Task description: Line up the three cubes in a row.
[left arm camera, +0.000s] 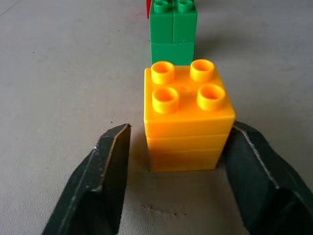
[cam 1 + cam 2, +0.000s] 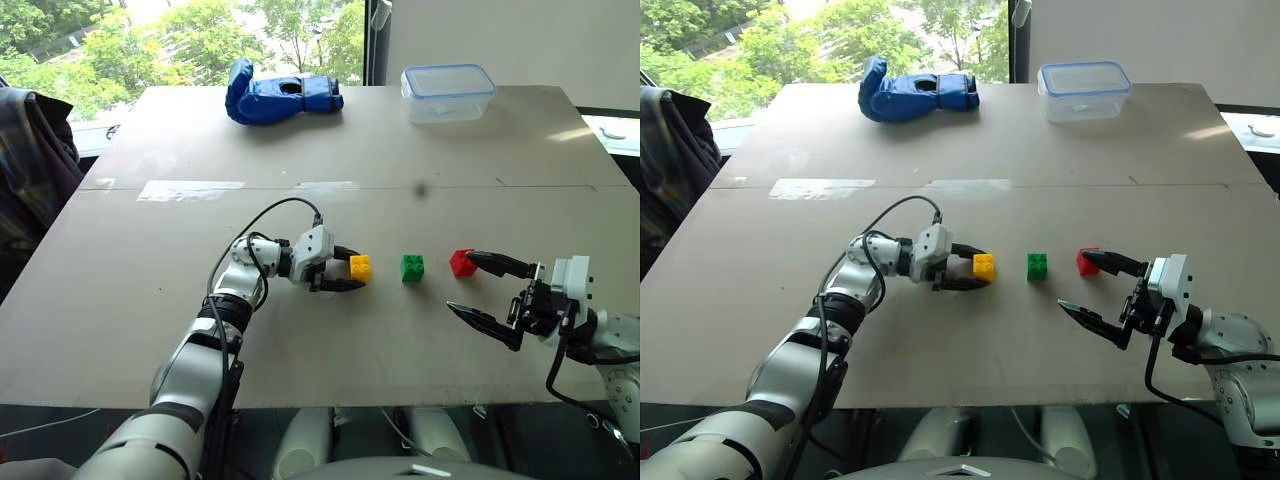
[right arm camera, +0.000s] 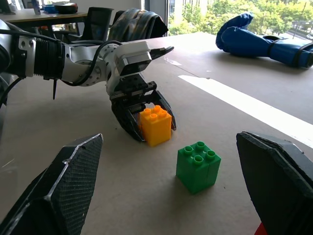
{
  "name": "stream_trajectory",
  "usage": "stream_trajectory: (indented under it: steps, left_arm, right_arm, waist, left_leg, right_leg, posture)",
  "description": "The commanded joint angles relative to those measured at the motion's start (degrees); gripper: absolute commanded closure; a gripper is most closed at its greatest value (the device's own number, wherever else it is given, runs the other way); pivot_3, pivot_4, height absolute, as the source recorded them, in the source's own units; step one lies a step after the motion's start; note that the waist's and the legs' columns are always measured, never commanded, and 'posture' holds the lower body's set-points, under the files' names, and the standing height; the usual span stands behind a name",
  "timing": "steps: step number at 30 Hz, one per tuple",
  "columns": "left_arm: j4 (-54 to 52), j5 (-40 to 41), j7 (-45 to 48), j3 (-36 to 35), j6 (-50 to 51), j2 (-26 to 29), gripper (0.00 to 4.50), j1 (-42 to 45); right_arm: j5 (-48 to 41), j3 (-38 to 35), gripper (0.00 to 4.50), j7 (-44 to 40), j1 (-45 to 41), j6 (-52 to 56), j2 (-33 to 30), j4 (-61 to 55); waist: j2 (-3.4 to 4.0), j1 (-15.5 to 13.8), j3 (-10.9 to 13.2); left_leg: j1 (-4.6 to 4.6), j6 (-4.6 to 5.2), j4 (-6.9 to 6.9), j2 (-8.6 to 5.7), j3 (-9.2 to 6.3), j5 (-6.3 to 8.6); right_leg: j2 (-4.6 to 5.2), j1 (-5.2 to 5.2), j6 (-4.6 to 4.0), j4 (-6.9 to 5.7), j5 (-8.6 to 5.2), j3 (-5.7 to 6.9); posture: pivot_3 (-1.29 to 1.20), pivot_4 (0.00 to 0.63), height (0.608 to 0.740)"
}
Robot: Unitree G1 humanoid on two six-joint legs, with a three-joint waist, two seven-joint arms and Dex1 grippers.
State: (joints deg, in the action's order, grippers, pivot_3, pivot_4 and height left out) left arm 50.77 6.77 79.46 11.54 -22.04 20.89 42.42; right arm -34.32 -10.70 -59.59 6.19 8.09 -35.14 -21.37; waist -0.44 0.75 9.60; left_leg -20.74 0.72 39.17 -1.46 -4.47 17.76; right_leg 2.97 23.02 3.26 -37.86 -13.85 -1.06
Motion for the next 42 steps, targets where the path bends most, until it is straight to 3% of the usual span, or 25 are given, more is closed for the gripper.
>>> stream_trajectory:
  steps: [1, 30, 37, 42]
  left_arm:
    - [2.44, -2.45, -2.15, 0.17, -1.43, 0.09, 0.03, -0.78]
    - [5.87, -2.56, -4.80, -1.69, -3.39, 1.06, 0.03, -0.14]
    - [-9.10, 2.78, 1.35, -2.93, 1.47, 4.24, 0.03, -6.79]
    - [-27.84, 5.79, 2.01, -4.41, 9.90, 12.03, 0.03, -17.37]
  right_arm:
    - [-0.29, -0.63, 0.00, -0.03, -0.17, -1.32, 0.16, -0.85]
    - [-0.16, 0.62, 0.00, -0.77, -1.61, -2.24, 0.30, 0.61]
    - [-0.17, 0.68, 0.00, -1.86, -1.11, -2.36, 0.02, 1.03]
    - [-0.14, 0.45, 0.00, -2.65, 0.24, -2.73, 0.19, 2.02]
  waist:
    - [0.00, -0.01, -0.01]
    - [0.04, 0.09, -0.08]
    - [0.04, 0.60, -0.07]
    - [0.04, 0.88, -0.06]
  left_leg:
    - [0.00, 0.00, 0.00, 0.00, -0.01, 0.00]
    - [0.07, 0.00, 0.02, 0.00, -0.01, -0.01]
    - [0.04, 0.00, 0.01, 0.12, 0.01, 0.00]
    - [-0.08, 0.00, -0.06, 0.25, 0.03, 0.00]
  right_leg:
    - [0.00, 0.00, 0.00, -0.01, 0.00, 0.00]
    - [-0.05, -0.03, 0.00, -0.08, 0.00, -0.03]
    - [-0.11, 0.01, -0.02, -0.05, -0.01, -0.10]
    - [-0.08, 0.11, -0.02, 0.04, -0.01, -0.14]
  posture:
    - [0.00, 0.150, 0.740]
    - [0.00, 0.150, 0.740]
    - [0.00, 0.150, 0.740]
    - [0.00, 0.150, 0.740]
